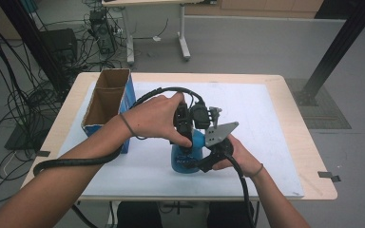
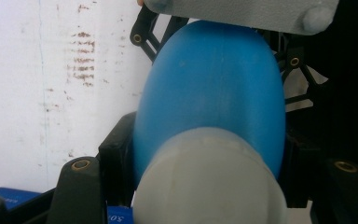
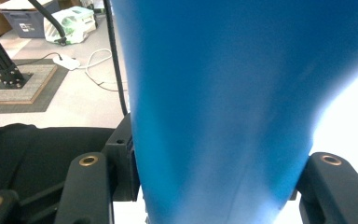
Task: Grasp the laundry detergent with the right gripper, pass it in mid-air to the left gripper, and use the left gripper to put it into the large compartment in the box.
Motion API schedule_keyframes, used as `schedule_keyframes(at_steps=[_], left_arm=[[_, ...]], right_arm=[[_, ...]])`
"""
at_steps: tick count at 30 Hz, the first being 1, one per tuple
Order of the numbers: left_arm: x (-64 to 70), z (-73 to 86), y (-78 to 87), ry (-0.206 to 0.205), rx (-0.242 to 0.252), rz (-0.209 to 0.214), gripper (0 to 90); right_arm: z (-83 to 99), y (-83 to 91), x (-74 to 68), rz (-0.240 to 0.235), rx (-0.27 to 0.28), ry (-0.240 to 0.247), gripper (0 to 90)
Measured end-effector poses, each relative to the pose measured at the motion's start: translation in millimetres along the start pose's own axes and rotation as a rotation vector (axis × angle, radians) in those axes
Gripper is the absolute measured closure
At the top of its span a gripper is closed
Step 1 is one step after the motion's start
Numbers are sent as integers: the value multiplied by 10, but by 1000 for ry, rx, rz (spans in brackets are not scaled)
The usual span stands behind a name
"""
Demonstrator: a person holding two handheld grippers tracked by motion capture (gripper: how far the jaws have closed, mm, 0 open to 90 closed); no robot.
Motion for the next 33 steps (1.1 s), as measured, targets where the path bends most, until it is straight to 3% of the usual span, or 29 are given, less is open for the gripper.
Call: schedule_keyframes(at_steps=[14,19,22,27,33], left_arm=[[-5,-13,30,4,10,1,371],[-14,-5,14,16,2,-3,372],[-16,-8,3,11,-2,-3,372],[-25,-27,6,15,-9,3,372],[-28,-27,39,23,-6,-2,372]], right_arm=[[22,8,-9,5,29,-8,409],[46,23,-14,23,72,-33,372],[57,37,-8,38,79,-48,298],[109,24,-9,58,67,-113,94],[175,50,-17,56,67,-127,12]])
Point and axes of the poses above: each handheld gripper's, and its own axes: y roughly backward along the jaws, z roughly out of its underside, x roughly to its right, the point moved 10 cm from there along -y, roughly forward along the jaws, and after that the axes turned 7 degrees about z, right-handed, at the moved point
